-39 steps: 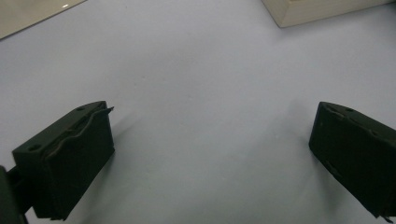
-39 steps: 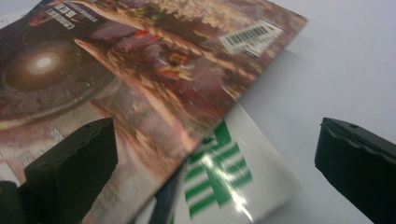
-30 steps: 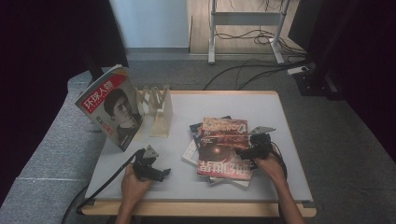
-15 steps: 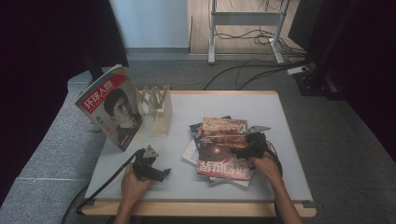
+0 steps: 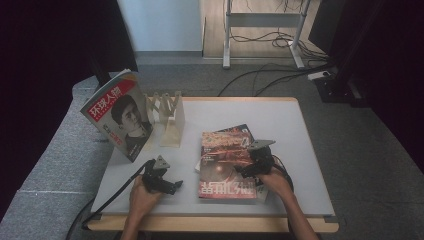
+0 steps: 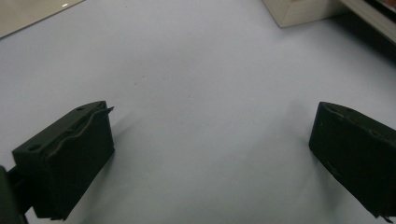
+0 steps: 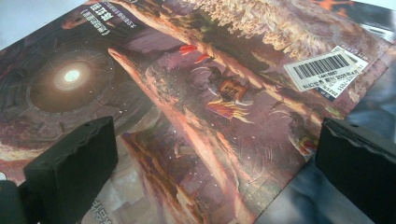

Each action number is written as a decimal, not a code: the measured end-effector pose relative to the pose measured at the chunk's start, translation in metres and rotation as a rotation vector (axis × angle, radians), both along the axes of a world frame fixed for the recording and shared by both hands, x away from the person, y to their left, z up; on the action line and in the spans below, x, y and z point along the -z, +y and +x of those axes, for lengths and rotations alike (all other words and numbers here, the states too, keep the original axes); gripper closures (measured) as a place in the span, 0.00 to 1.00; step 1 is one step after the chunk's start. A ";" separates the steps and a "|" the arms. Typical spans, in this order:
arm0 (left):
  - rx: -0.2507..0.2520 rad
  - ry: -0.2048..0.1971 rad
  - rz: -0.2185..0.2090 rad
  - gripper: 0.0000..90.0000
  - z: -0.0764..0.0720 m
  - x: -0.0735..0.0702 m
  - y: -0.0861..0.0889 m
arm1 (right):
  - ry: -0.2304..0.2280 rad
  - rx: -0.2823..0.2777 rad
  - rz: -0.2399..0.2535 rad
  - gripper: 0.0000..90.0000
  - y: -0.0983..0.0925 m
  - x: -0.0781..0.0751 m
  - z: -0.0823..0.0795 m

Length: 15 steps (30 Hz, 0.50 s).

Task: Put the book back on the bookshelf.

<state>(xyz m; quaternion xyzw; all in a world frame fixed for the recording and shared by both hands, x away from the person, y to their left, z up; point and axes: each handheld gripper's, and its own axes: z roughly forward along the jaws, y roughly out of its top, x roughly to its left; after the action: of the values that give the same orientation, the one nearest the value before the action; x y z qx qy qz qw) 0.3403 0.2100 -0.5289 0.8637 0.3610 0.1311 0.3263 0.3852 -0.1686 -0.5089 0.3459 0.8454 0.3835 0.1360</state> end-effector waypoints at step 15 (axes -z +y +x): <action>0.064 -0.025 -0.009 0.00 0.017 -0.024 -0.018 | 0.014 0.038 0.006 0.00 -0.007 -0.002 -0.004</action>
<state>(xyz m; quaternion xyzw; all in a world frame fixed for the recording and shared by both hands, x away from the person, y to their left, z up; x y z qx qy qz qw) 0.3569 0.1916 -0.5053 0.8716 0.3297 0.1296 0.3388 0.3812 -0.1755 -0.5069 0.3652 0.8384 0.3811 0.1362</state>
